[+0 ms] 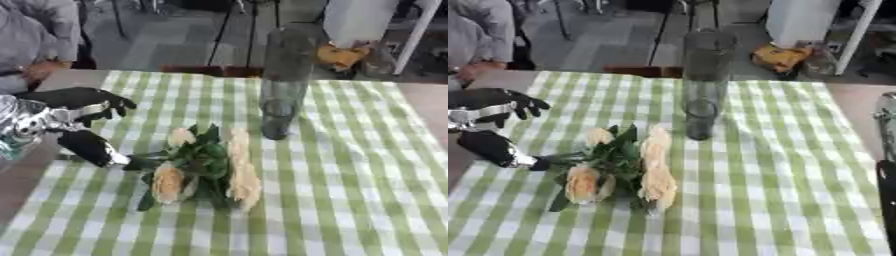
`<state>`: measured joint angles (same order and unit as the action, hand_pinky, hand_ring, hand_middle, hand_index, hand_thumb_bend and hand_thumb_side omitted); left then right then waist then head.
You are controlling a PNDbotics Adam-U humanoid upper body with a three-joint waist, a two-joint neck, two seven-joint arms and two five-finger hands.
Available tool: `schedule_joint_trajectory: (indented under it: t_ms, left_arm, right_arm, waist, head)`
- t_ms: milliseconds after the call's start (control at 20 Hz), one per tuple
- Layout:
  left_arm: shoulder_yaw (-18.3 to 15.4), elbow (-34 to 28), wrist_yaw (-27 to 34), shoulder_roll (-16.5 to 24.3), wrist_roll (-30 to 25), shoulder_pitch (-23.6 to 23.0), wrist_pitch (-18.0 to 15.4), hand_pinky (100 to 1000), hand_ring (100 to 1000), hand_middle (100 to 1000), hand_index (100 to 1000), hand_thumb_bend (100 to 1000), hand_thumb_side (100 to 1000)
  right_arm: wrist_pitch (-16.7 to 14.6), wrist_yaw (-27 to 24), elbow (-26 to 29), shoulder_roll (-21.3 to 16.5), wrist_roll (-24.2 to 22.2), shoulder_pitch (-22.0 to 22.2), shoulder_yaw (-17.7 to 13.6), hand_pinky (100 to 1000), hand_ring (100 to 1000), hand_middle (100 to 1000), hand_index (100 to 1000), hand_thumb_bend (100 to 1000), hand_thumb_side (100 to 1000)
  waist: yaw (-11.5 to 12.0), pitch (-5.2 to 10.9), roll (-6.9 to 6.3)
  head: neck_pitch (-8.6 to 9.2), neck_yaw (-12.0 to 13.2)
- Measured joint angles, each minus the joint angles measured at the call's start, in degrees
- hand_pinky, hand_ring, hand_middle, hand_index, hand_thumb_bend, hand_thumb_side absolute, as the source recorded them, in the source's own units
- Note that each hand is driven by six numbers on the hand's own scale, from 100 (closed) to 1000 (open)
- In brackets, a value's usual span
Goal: Arrange flowers into the vase.
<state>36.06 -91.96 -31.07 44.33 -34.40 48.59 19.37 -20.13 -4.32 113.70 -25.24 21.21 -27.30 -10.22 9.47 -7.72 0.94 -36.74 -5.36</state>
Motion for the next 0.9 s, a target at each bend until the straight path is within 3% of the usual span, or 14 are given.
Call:
schedule_joint_trajectory:
  t_ms: [300, 700, 900]
  left_arm:
    - [1.87, -0.31, -2.06, -0.02, 2.01, -0.53, -0.52, 614, 793, 858, 988, 601, 515]
    - [2.72, -3.54, -6.41, -0.01, 2.73, -0.60, -1.45, 575, 768, 828, 954, 423, 475]
    - [3.33, -3.44, -6.28, -0.10, 2.80, -0.61, -0.38, 566, 763, 822, 946, 410, 465]
  right_arm:
    - [-0.01, -0.34, 0.00, 0.22, 0.03, 0.01, 0.00, 750, 829, 840, 855, 100, 1000]
    - [0.00, -0.37, 0.00, 0.24, 0.03, 0.05, 0.00, 750, 831, 841, 855, 100, 1000]
    - [0.01, -0.38, 0.00, 0.25, 0.04, 0.05, 0.00, 751, 832, 840, 855, 100, 1000]
  waist:
    - [-0.06, 0.00, -0.06]
    - [0.10, -0.19, 0.10]
    - [0.11, -0.29, 0.13]
  head:
    - [0.60, 0.29]
    - [2.25, 1.59]
    - [2.57, 1.98]
